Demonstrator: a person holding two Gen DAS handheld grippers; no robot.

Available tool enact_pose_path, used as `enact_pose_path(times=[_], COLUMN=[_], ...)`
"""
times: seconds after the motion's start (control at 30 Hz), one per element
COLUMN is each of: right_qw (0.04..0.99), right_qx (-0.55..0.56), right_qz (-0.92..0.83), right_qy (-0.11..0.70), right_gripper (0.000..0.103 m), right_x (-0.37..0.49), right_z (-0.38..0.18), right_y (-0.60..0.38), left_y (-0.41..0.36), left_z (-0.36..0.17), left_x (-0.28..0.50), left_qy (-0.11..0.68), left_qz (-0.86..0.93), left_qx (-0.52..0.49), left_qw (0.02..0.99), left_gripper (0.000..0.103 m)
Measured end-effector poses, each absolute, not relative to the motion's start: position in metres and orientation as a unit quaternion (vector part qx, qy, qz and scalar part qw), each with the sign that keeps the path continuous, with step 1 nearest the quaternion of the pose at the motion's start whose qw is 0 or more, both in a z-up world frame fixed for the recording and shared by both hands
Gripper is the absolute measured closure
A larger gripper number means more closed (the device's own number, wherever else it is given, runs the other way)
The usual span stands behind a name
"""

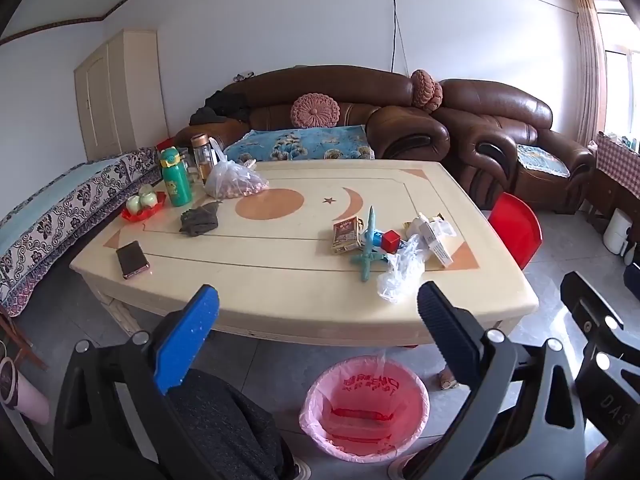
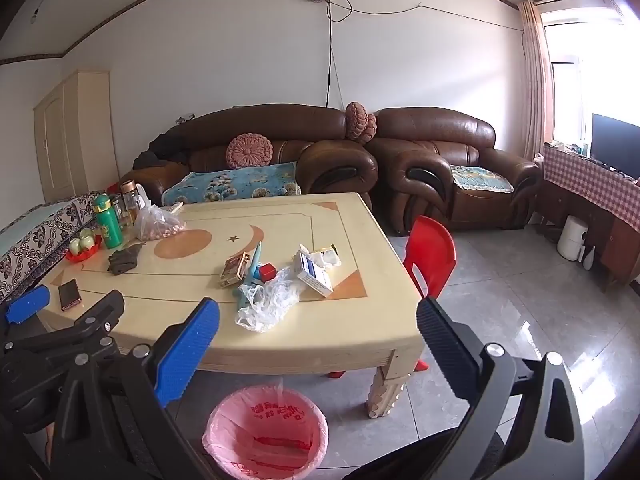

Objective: Collect trash
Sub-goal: 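Move both tools toward the cluttered table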

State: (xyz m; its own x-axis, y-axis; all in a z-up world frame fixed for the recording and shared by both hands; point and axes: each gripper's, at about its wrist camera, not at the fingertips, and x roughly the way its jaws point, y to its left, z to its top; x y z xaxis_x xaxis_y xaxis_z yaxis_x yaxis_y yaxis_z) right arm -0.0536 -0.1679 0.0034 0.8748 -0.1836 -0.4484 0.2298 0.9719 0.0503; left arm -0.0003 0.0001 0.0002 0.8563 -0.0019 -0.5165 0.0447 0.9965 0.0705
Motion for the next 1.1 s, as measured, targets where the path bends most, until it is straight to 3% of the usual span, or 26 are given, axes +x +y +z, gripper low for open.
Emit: enact_pose_path(times=[1.1], right_qw=[0.963], right_qx=[0.034], right_qz=[-0.094], right_qy=[0.251], right_gripper=[0.006], right_x=[0.001], right_z=[-0.028], right_y=[-0.175], left_y=[-0.001], left_z=[-0.027], left_x=[0.042], left_qy=[0.312], left_qz=[-0.024], left_qx=[0.041], left_qw=[0.949], left_gripper=[0.006])
